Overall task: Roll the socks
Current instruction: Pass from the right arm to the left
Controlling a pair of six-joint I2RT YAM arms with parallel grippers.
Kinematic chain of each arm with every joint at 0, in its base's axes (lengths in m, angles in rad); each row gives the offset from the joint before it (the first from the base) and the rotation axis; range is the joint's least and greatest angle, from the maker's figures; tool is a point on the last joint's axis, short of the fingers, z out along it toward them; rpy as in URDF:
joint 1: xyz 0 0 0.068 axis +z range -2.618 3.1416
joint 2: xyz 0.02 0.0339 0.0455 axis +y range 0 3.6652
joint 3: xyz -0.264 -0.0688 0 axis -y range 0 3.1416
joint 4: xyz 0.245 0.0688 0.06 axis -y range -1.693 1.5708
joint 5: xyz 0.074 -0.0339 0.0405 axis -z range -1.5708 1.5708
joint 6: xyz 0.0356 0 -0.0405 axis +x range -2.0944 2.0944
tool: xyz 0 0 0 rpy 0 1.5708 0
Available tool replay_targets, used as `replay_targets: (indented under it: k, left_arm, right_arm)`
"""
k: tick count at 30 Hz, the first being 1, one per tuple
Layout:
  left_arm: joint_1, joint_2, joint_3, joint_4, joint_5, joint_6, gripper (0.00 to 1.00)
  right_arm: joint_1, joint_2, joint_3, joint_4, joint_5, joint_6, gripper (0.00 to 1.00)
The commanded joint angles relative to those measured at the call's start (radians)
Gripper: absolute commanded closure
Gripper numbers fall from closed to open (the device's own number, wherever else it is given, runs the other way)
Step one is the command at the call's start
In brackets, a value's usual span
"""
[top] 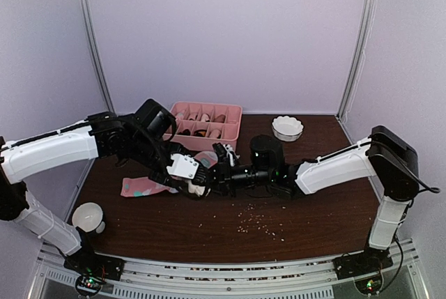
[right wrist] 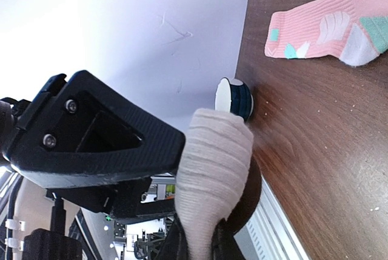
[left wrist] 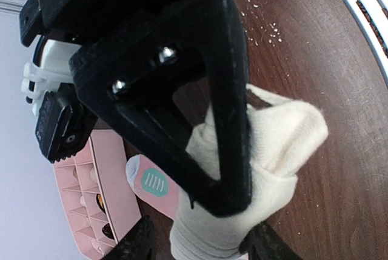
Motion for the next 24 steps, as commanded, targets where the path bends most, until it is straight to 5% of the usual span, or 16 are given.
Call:
replay_targets:
  k: [1,24]
  left_arm:
    - [-0.004,-0.024,-0.014,0.078,-0.048,0.010,0.47]
    - [-0.004,-0.042,-0.070,0.099,-0.063,0.043,0.51]
  right_arm:
    - [0.001,0.018,-0.015,0.267,0.013,0.189,1.00]
    - [0.014,0.078,-0.017,0.506,0.093,0.367,1.00]
